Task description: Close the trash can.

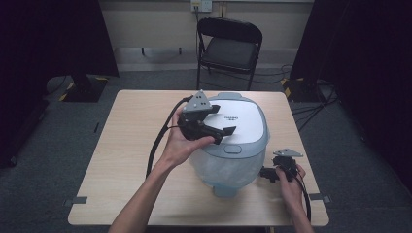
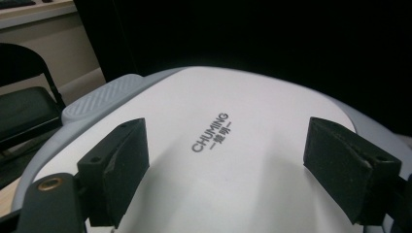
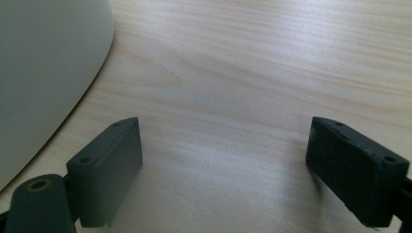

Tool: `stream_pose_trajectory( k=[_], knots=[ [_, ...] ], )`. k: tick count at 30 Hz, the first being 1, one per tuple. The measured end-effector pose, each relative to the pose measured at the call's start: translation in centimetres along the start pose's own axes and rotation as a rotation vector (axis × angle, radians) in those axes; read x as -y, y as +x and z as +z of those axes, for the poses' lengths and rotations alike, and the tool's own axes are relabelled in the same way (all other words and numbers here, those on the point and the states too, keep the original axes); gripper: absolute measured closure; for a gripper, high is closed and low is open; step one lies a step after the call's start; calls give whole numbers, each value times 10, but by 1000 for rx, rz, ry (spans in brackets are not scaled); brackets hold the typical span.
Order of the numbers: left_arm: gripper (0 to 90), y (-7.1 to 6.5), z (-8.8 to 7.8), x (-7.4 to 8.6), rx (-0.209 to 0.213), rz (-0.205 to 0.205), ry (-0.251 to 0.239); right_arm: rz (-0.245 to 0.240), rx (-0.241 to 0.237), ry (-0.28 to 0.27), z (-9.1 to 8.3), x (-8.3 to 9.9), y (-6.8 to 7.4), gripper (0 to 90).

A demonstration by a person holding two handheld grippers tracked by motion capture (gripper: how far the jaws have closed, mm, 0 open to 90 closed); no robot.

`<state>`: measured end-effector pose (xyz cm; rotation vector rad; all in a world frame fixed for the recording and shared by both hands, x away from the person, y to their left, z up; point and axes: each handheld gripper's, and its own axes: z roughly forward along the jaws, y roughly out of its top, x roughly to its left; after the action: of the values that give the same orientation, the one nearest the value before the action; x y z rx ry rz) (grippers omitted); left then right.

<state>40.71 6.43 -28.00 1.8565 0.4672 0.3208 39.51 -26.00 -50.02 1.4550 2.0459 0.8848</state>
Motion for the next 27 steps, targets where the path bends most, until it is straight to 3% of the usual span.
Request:
stream_pose_trajectory(
  k=[1,4,9,11,18,19,22,27],
  knots=[
    [162,1,-2,0,-2,-22,-15,0,0,0,0,0,0,120],
    [162,6,-8,-3,-33,-26,-26,0,0,0,0,0,0,120],
    [162,18,-24,-1,-7,-79,-60,0,0,0,0,0,0,120],
    [160,23,-31,-1,-48,-62,-59,0,0,0,0,0,0,120],
    [157,40,-58,8,-118,-90,-84,0,0,0,0,0,0,120],
    [158,43,-63,10,-136,-109,-91,0,0,0,0,0,0,120],
    [159,48,-74,14,-188,-110,-68,0,0,0,0,0,0,120],
    [160,57,-98,25,-243,-134,-83,0,0,0,0,0,0,120]
  ],
)
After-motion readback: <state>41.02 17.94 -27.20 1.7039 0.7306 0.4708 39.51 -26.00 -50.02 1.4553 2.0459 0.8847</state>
